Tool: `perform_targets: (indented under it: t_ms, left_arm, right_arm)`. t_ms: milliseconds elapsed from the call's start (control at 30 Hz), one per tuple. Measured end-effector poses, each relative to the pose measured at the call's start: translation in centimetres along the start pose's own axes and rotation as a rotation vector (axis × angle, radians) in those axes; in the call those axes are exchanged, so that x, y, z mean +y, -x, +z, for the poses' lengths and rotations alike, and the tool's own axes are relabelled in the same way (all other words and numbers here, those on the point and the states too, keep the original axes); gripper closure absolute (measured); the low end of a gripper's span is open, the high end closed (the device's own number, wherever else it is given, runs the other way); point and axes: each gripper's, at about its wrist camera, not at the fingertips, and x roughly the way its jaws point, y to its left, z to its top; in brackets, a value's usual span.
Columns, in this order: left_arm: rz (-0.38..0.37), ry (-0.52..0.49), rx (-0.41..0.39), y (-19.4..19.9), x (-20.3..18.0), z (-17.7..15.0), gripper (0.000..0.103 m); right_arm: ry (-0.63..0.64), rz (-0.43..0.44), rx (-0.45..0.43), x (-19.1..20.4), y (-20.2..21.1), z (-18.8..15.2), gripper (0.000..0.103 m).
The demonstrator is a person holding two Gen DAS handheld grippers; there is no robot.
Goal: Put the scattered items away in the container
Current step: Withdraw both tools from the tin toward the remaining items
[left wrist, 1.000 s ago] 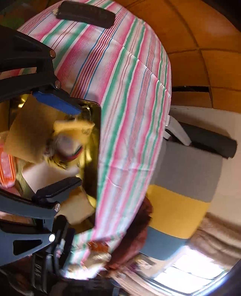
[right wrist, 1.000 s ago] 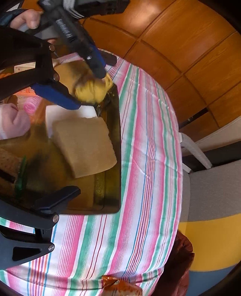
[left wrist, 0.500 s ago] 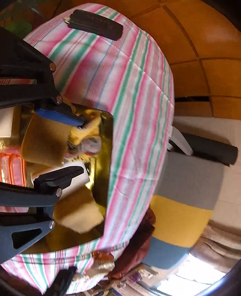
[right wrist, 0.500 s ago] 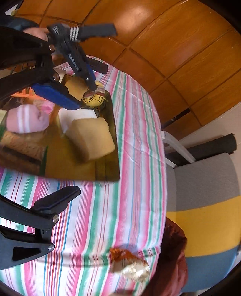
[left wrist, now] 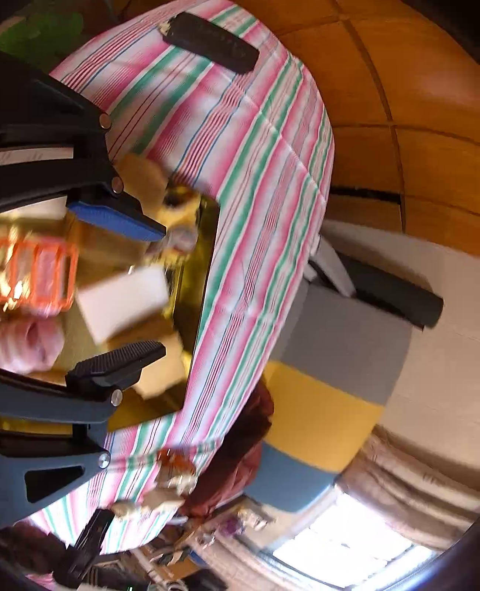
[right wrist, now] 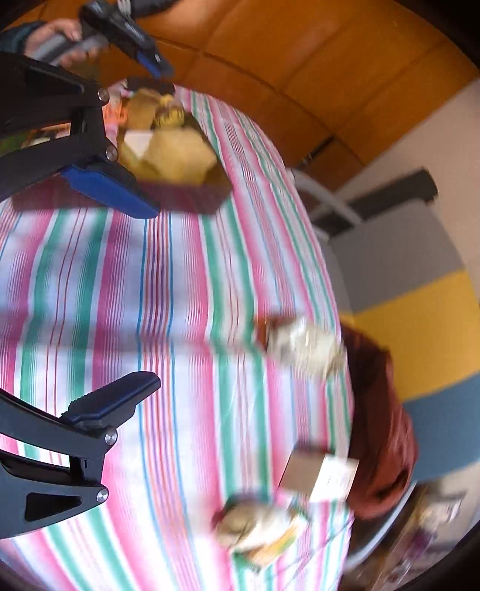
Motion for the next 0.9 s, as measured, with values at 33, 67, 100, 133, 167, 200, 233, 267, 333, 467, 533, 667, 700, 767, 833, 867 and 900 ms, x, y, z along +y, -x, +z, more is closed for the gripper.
perform_targets:
  t_ms: [33,67,100,133,167,200,233,267,333,467,533,667,700,767,833,867,900]
  left_arm:
    - [-0.014,-0.015,-0.002,0.3,-0.7,-0.2,0.046]
    - [-0.032,-0.037,0.003,0.5,-1.6,-0.4,0.045]
    - [-0.049,-0.057,0.011,0.5,-2.5,-0.6,0.045]
    - [-0.068,-0.078,0.021,0.6,-3.4,-0.8,0.045]
    - [-0.086,-0.101,0.033,0.6,-4.5,-1.1,0.045]
    - [-0.101,-0.126,0.046,0.5,-5.6,-1.3,0.045]
    - [-0.113,-0.151,0.053,0.4,-6.7,-1.7,0.045]
    - [-0.125,-0.174,0.057,0.4,-7.9,-2.1,0.045]
    - [-0.15,-0.221,0.076,0.0,-10.0,-2.9,0.045]
    - [-0.186,-0.313,0.131,-0.9,-14.1,-5.0,0.045]
    - [-0.206,-0.348,0.16,-1.4,-15.9,-6.1,0.045]
    - [-0.227,-0.416,0.224,-2.6,-18.9,-8.1,0.045]
    - [-0.236,-0.432,0.238,-2.9,-19.6,-8.6,0.045]
    - [-0.247,-0.457,0.252,-3.1,-20.8,-9.2,0.045]
    - [-0.255,-0.48,0.271,-3.5,-21.8,-9.7,0.045]
    - [-0.258,-0.489,0.28,-3.8,-22.2,-10.0,0.045]
    - [-0.259,-0.498,0.293,-4.1,-22.8,-10.2,0.045]
  right_arm:
    - [-0.016,-0.013,-0.003,-1.1,0.3,0.1,0.017]
    - [-0.033,-0.024,-0.007,-2.4,0.8,0.2,0.017]
    - [-0.051,-0.037,-0.011,-3.6,1.2,0.4,0.017]
    - [-0.068,-0.053,-0.016,-4.7,1.6,0.6,0.017]
    - [-0.086,-0.068,-0.024,-5.8,2.1,0.9,0.017]
    - [-0.104,-0.08,-0.032,-6.9,2.7,1.2,0.017]
    - [-0.122,-0.089,-0.039,-8.0,3.2,1.4,0.017]
    - [-0.144,-0.102,-0.046,-9.2,3.8,1.7,0.017]
    - [-0.182,-0.126,-0.057,-11.3,4.7,2.2,0.018]
    - [-0.226,-0.19,-0.072,-14.9,6.2,3.3,0.018]
    - [-0.236,-0.222,-0.077,-16.4,6.7,3.7,0.018]
    - [-0.25,-0.271,-0.079,-18.7,7.1,5.2,0.018]
    - [-0.245,-0.283,-0.08,-19.2,7.1,5.7,0.018]
    - [-0.237,-0.306,-0.081,-20.2,7.1,6.6,0.018]
    - [-0.226,-0.328,-0.08,-21.2,6.7,7.6,0.019]
    - [-0.217,-0.341,-0.079,-21.7,6.5,8.1,0.02]
    - [-0.206,-0.353,-0.077,-22.0,6.2,8.5,0.021]
